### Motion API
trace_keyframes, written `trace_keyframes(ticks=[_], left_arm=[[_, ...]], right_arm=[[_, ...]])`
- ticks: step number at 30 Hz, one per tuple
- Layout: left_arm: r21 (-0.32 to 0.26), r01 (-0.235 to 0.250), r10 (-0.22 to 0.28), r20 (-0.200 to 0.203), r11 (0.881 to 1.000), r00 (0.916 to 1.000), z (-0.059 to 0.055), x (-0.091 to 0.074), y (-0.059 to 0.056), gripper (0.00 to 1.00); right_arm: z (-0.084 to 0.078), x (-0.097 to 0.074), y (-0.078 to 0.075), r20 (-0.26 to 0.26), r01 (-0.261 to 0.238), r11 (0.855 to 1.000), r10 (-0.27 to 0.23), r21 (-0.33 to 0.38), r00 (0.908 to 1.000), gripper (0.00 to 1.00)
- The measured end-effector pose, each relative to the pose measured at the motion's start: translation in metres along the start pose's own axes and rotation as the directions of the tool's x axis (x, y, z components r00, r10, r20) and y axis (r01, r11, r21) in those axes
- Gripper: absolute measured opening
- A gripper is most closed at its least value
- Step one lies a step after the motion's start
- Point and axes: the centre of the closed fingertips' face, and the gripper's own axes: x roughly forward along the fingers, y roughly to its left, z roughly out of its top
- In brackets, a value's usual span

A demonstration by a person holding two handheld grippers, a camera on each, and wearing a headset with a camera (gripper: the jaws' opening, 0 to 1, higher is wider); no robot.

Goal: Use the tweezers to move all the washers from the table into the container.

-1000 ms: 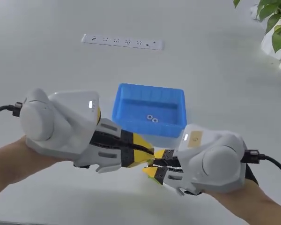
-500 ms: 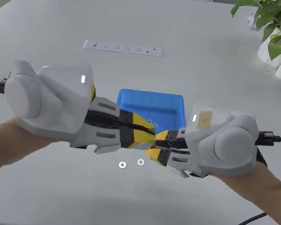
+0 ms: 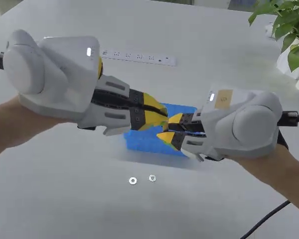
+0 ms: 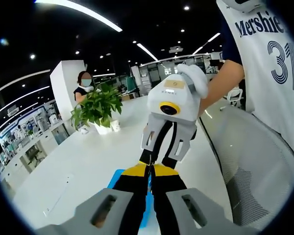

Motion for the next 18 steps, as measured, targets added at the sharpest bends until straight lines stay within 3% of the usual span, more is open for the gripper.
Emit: trace_keyframes(ticks=[5, 10, 18], left_arm=[[0.01, -0.015, 0.015, -0.009, 1.0, 0.9998, -0.006, 0.006, 0.016, 0.05], [0.008, -0.03, 0.031, -0.032, 1.0, 0.999, -0.021, 0.014, 0.031, 0.05], [-0.045, -0.007, 0.004, -0.065, 0.999, 0.9979, -0.047, 0.024, 0.04, 0.05]], right_arm=[[-0.003, 0.011, -0.017, -0.006, 0.015, 1.0, -0.015, 0.004, 0.9999, 0.11], [-0.013, 0.026, -0.03, -0.016, 0.017, 1.0, -0.017, 0.026, 0.9997, 0.11], [-0.032, 0.047, -0.032, -0.049, -0.003, 0.998, 0.006, 0.07, 0.9988, 0.11]])
